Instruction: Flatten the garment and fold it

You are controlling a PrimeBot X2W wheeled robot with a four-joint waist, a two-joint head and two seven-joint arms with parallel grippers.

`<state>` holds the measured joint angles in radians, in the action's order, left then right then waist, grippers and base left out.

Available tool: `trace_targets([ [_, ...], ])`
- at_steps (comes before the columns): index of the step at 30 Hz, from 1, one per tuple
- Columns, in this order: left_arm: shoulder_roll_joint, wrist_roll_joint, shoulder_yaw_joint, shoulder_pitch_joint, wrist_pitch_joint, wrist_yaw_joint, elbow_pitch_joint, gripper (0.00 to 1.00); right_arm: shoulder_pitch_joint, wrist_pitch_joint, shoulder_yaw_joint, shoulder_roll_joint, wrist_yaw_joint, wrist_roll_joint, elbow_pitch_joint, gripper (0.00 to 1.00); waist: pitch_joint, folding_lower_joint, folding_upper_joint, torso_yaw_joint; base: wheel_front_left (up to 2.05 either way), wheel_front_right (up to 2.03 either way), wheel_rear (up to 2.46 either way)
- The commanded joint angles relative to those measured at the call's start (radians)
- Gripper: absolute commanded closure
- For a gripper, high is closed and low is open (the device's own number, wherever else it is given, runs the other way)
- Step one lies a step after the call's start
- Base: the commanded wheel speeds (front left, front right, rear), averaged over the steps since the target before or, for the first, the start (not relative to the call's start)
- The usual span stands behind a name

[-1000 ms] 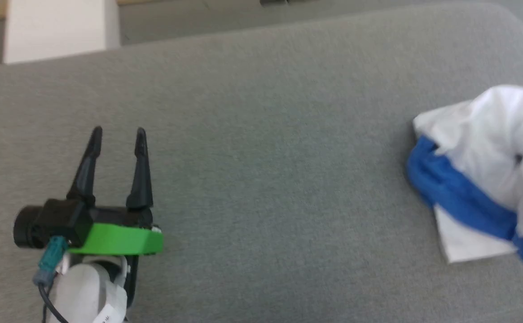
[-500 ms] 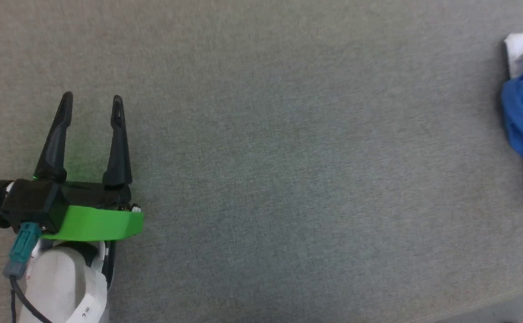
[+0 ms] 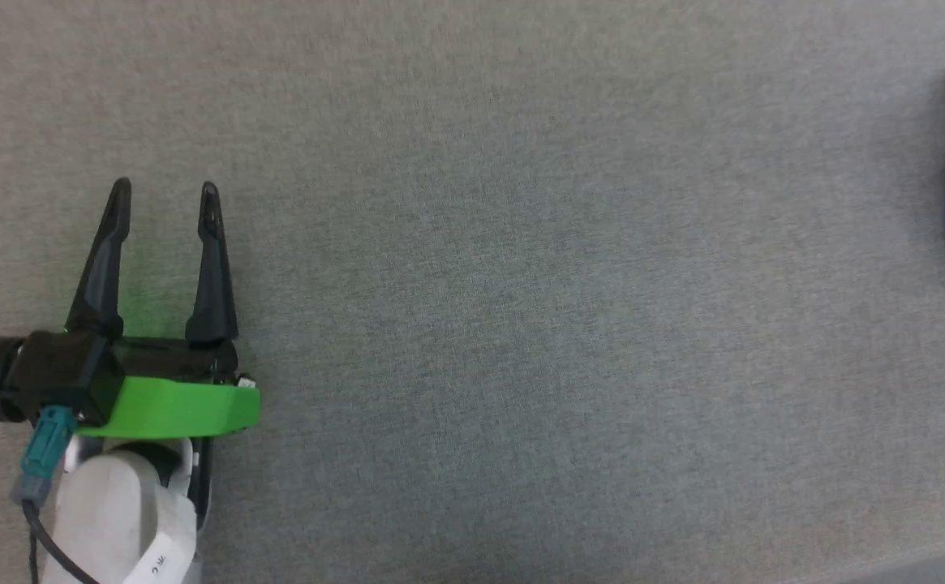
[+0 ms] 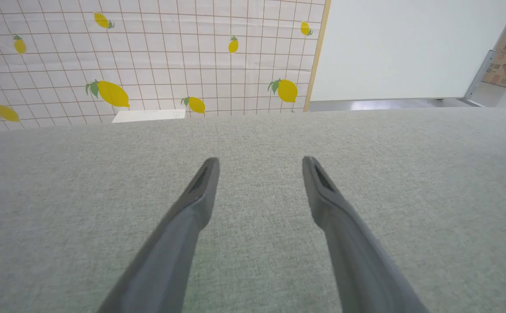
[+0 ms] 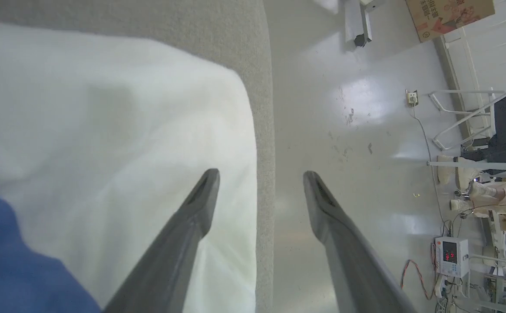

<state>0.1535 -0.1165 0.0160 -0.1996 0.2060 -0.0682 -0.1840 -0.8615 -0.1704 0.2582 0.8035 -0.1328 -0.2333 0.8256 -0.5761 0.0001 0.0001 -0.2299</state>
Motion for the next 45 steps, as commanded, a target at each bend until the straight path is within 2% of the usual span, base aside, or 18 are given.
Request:
trace_targets([
  [1, -0.008, -0.017, 0.003, 0.015, 0.013, 0.009, 0.012, 0.00, -0.030, 0.016, 0.009, 0.017, 0.002, -0.013, -0.016, 0.00, 0.092, -0.0001, -0.0001, 0.003, 0.00, 0.00, 0.00],
  [7, -0.029, -0.057, 0.027, 0.048, 0.040, 0.019, 0.063, 0.00, -0.084, 0.076, 0.048, 0.030, 0.002, -0.106, -0.155, 0.00, 0.242, -0.0001, -0.0001, 0.031, 0.00, 0.00, 0.00],
  [11, -0.039, -0.075, 0.048, 0.069, 0.049, 0.028, 0.082, 0.00, -0.103, 0.131, 0.025, -0.028, 0.002, -0.151, -0.242, 0.00, 0.329, -0.0001, -0.0001, 0.057, 0.00, 0.00, 0.00],
  [13, -0.044, -0.082, 0.059, 0.079, 0.051, 0.034, 0.091, 0.00, -0.098, 0.174, -0.012, -0.091, 0.002, -0.174, -0.273, 0.00, 0.368, -0.0001, -0.0001, 0.072, 0.00, 0.00, 0.00],
  [20, -0.062, -0.103, 0.084, 0.100, 0.055, 0.060, 0.125, 0.00, 0.013, 0.303, -0.149, -0.345, 0.002, -0.143, -0.375, 0.00, 0.476, -0.0001, -0.0001, 0.126, 0.00, 0.00, 0.00],
  [23, -0.073, -0.111, 0.093, 0.113, 0.055, 0.082, 0.141, 0.00, 0.105, 0.347, -0.212, -0.471, 0.002, -0.120, -0.434, 0.00, 0.513, -0.0001, -0.0001, 0.142, 0.00, 0.00, 0.00],
  [30, -0.088, -0.123, 0.074, 0.138, 0.055, 0.102, 0.166, 0.00, 0.361, 0.412, -0.325, -0.691, 0.002, -0.006, -0.588, 0.00, 0.549, -0.0001, -0.0001, 0.166, 0.00, 0.00, 0.00],
  [35, -0.095, -0.126, 0.054, 0.152, 0.056, 0.107, 0.184, 0.00, 0.511, 0.426, -0.365, -0.745, 0.002, 0.053, -0.661, 0.00, 0.557, -0.0001, -0.0001, 0.167, 0.00, 0.00, 0.00],
  [45, -0.100, -0.096, -0.010, 0.184, 0.056, 0.100, 0.239, 0.00, 0.722, 0.432, -0.351, -0.753, 0.002, 0.038, -0.695, 0.00, 0.556, -0.0001, -0.0001, 0.164, 0.00, 0.00, 0.00],
])
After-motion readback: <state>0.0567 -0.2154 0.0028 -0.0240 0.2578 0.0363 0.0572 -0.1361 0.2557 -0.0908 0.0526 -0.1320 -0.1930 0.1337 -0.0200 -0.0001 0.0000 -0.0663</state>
